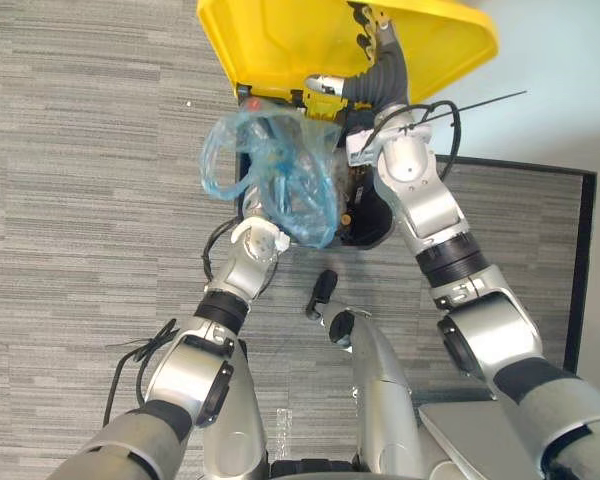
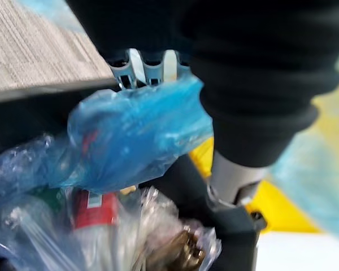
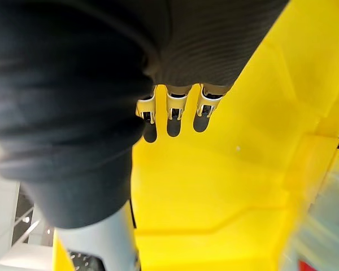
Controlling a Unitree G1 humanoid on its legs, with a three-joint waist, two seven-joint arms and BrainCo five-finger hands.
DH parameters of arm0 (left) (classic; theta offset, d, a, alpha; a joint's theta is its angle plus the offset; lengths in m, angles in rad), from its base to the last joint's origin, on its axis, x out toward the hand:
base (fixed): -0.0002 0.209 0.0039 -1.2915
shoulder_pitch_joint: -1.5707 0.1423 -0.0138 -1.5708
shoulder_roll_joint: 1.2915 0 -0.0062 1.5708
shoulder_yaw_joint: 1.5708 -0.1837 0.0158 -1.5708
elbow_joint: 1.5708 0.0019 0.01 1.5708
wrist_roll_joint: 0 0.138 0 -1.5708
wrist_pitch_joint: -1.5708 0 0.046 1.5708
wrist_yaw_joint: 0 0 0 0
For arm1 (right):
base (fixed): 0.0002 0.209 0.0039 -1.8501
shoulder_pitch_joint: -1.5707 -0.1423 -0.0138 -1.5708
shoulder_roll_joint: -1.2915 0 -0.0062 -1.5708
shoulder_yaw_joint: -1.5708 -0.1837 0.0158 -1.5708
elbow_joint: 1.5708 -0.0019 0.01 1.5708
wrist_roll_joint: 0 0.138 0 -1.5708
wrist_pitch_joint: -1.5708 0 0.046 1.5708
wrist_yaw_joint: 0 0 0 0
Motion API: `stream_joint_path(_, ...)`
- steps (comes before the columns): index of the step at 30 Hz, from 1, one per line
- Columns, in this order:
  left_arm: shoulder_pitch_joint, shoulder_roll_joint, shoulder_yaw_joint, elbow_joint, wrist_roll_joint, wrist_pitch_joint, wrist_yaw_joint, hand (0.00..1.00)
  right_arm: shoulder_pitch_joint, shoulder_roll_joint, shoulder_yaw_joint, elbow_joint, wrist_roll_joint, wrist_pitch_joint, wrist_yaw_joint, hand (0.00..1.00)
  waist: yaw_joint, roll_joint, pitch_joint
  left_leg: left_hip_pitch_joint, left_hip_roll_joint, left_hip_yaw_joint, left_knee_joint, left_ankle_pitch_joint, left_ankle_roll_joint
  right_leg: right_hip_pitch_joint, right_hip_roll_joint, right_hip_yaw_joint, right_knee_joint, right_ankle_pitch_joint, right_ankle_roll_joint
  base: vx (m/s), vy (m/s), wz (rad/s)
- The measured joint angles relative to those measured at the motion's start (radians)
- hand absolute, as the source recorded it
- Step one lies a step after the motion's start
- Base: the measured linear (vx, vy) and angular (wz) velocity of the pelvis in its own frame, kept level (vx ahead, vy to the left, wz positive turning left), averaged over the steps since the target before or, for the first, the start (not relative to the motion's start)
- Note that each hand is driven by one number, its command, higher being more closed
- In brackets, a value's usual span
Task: Gather rubbish on tea table into small bin, then transfer packed bag to large trash can.
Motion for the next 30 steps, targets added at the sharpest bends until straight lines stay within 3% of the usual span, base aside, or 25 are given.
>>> stream_joint_path(8, 0.179, -0.016, 0.040, -0.176, -0.147, -0.048, 0.042, 0.00, 0.158, 0.003, -0.011, 0.000, -0.067, 0.011, 0.012, 0.00, 0.011, 0.000, 0.000, 0.048, -0.033, -0.011, -0.030, 0.025, 0.016, 0.065, -0.037, -0.011, -0.004, -0.004, 0.008, -0.06, 0.016, 0.15)
stream_joint_path(15, 0.486, -0.023, 0.109, -0.249, -0.324, -0.107, 0.029, 0.00, 0.340, 0.001, -0.094, 0.030, -0.146, 0.035, 0.026, 0.00, 0.041, 0.001, -0.015, 0.069, -0.056, -0.028, -0.039, 0.039, 0.018, 0.087, -0.057, -0.017, 0.019, -0.016, 0.024, -0.03, 0.003, 0.11)
stream_joint_path(18, 0.630, -0.012, 0.128, -0.177, -0.347, -0.114, -0.015, 0.00, 0.406, -0.006, -0.130, 0.093, -0.154, 0.042, 0.034, 0.00, 0.055, 0.005, -0.018, 0.121, -0.060, -0.049, -0.040, 0.037, 0.022, 0.151, -0.060, -0.024, 0.019, -0.031, 0.041, -0.04, 0.017, 0.18)
stream_joint_path(24, 0.724, -0.012, 0.201, 0.033, -0.347, -0.112, -0.057, 0.00, 0.523, 0.017, -0.139, 0.096, -0.182, 0.039, 0.055, 0.00, 0.062, 0.013, -0.022, 0.175, -0.067, -0.052, 0.007, 0.021, 0.052, 0.226, -0.062, -0.025, 0.013, -0.038, 0.054, -0.07, 0.054, 0.00)
stream_joint_path(27, 0.733, -0.009, 0.220, 0.121, -0.355, -0.108, -0.081, 0.00, 0.657, 0.081, -0.165, 0.134, -0.204, 0.040, 0.070, 0.00, 0.062, 0.015, -0.031, 0.248, -0.074, 0.021, 0.015, 0.005, 0.083, 0.282, -0.050, 0.030, -0.048, 0.011, 0.097, -0.14, 0.158, -0.53)
stream_joint_path(30, 0.735, -0.009, 0.217, 0.164, -0.354, -0.107, -0.101, 0.00, 0.784, 0.092, -0.160, 0.157, -0.261, 0.040, 0.097, 0.00, 0.049, 0.014, -0.059, 0.287, -0.082, 0.116, -0.004, 0.015, 0.117, 0.316, -0.048, 0.051, -0.168, 0.053, 0.151, -0.21, 0.231, -0.87)
